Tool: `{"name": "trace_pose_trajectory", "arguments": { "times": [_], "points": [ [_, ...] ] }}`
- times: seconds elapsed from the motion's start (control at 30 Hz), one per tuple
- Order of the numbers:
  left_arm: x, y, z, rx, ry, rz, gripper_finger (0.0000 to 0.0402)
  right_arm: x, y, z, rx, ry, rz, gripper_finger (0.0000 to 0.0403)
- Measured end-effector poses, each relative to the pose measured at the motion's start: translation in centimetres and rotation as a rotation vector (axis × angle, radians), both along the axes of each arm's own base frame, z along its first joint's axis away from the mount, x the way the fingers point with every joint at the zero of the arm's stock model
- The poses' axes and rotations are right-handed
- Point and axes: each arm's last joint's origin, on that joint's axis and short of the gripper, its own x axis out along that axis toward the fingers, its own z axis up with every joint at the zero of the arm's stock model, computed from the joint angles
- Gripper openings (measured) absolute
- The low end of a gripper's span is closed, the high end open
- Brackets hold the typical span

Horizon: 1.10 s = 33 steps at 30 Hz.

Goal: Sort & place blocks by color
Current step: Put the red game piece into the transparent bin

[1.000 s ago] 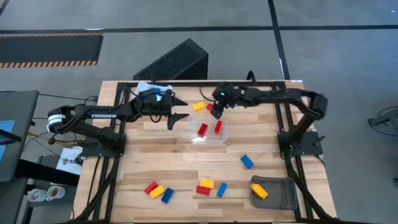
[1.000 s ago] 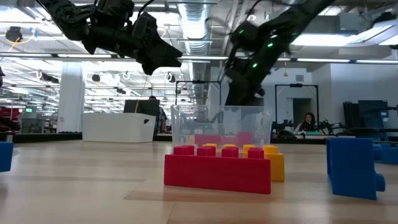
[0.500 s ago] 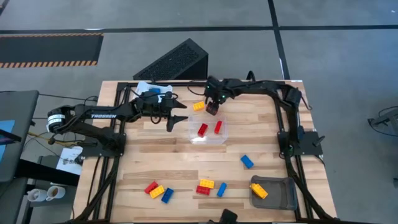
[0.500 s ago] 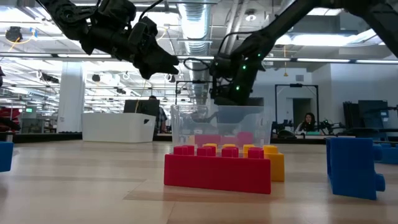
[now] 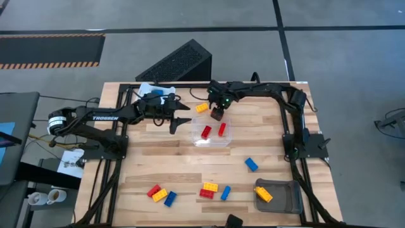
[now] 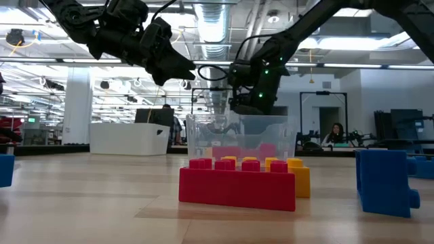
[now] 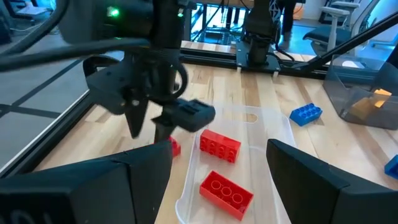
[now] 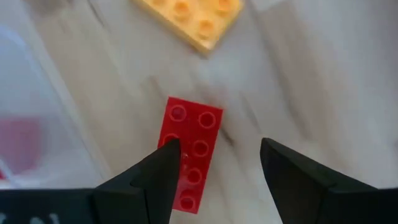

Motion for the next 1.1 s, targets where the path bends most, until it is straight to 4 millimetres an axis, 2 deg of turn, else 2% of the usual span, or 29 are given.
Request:
{"name": "trace_pose_trajectory", "arguments": {
  "times": [0.2, 0.4, 0.63, 0.93, 1.1],
  "points": [
    [0.0, 0.0, 0.0, -0.001, 0.001, -0.001, 0.0247, -0.6, 0.3, 3.4, -0.042, -0.083, -0.017, 0.0243],
    [0.0, 0.0, 0.0, -0.007, -0.001, 0.001, 0.0247, 0.0, 1.9, 3.6, -0.032, -0.08, 0.026, 0.0243],
    [0.0, -0.1, 0.0, -0.022, -0.002, -0.002, 0.0247, 1.0, 2.7, 1.2, -0.021, -0.003, 0.055, 0.0243],
    [0.2, -0.5, 0.1, -0.021, -0.012, -0.029, 0.0247, 0.8, 1.7, -2.3, 0.032, 0.092, 0.016, 0.0243],
    [0.3, -0.6, 0.1, -0.018, -0.01, -0.03, 0.0247, 0.7, 1.3, -3.1, 0.047, 0.115, 0.01, 0.0243]
  ]
}}
